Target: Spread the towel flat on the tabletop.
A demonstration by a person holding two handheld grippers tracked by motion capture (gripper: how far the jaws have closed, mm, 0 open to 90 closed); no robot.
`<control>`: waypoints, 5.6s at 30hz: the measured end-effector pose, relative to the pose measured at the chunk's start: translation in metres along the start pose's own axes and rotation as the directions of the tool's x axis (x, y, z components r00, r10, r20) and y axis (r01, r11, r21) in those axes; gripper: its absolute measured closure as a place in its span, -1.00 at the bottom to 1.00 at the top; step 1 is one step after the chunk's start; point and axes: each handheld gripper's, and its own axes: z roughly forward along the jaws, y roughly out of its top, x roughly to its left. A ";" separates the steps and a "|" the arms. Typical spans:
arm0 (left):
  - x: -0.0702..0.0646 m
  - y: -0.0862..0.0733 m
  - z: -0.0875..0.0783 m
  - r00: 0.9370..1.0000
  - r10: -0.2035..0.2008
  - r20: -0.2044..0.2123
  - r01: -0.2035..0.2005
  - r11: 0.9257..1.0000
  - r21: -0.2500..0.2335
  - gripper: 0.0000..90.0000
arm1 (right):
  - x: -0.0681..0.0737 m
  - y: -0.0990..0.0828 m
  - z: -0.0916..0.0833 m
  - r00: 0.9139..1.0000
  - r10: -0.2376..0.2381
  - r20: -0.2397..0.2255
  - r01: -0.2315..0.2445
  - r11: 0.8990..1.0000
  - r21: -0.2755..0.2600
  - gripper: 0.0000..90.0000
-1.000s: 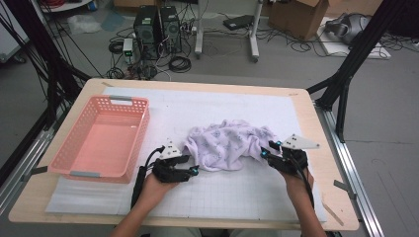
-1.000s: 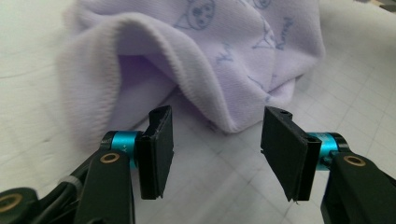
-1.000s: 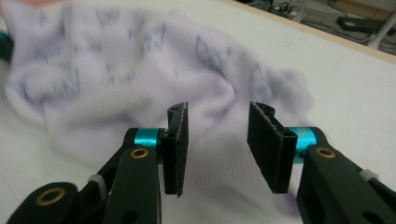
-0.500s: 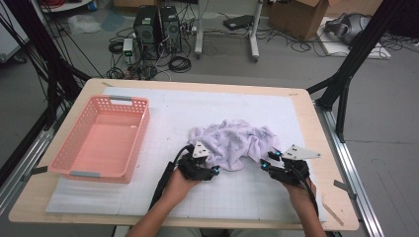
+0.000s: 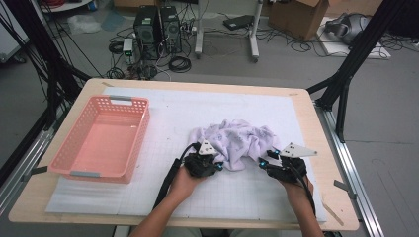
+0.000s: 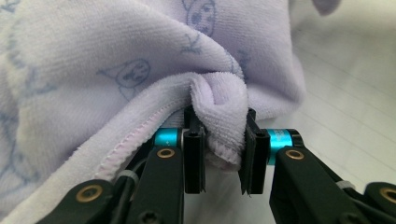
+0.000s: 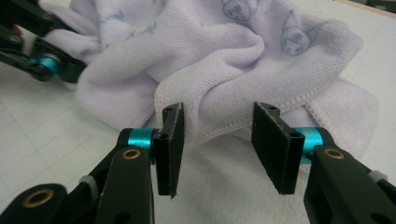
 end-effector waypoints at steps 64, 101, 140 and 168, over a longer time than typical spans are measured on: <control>0.046 -0.024 -0.101 0.973 -0.224 -0.064 0.196 0.936 -0.293 -0.12 | 0.001 -0.014 -0.069 1.000 0.013 -0.014 -0.012 0.998 0.056 0.26; 0.058 -0.010 -0.048 0.983 -0.150 -0.104 0.139 0.985 -0.103 0.84 | -0.021 0.041 0.051 0.997 0.059 0.049 -0.065 0.992 0.112 0.24; 0.053 -0.027 -0.070 0.974 -0.207 -0.094 0.186 0.963 -0.196 0.03 | -0.013 0.041 0.013 0.993 0.108 -0.057 -0.105 0.993 0.053 0.03; 0.059 -0.038 -0.075 0.966 -0.228 -0.121 0.200 0.958 -0.207 0.07 | 0.021 0.105 0.071 0.965 0.048 -0.256 -0.055 0.998 -0.021 0.72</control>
